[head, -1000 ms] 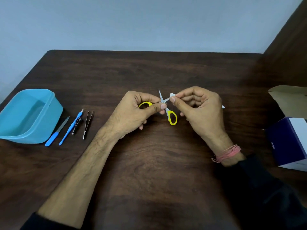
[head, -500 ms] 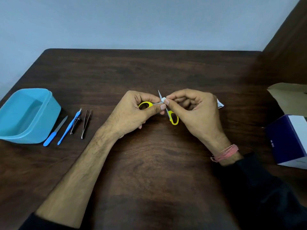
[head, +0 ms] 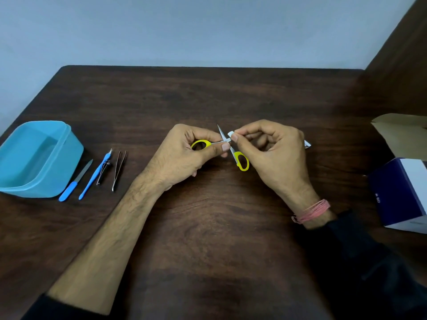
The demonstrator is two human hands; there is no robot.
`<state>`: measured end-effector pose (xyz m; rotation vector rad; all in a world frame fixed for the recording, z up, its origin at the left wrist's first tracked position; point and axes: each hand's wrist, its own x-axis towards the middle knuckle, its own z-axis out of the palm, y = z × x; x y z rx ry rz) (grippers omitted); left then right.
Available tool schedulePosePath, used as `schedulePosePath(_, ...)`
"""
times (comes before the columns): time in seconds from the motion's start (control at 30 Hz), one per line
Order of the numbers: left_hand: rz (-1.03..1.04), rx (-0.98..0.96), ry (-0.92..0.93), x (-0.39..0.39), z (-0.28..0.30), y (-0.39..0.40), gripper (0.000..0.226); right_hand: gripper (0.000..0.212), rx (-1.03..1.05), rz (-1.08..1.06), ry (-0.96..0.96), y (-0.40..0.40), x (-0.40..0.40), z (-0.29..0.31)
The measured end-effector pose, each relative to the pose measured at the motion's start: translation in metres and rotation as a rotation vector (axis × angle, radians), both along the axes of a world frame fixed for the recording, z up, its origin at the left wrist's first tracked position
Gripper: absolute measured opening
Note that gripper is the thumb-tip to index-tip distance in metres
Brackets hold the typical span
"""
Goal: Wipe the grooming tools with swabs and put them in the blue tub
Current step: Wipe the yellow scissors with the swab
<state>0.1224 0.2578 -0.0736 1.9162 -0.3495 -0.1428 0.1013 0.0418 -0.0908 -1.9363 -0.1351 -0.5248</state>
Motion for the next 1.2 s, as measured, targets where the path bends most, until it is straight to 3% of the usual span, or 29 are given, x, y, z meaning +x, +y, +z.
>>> schedulePosePath(1.2,-0.014,0.018,-0.032,-0.0034,0.0045,-0.0017,0.018,0.005,0.06,0.074,0.045,-0.0025,0.0025,-0.0011)
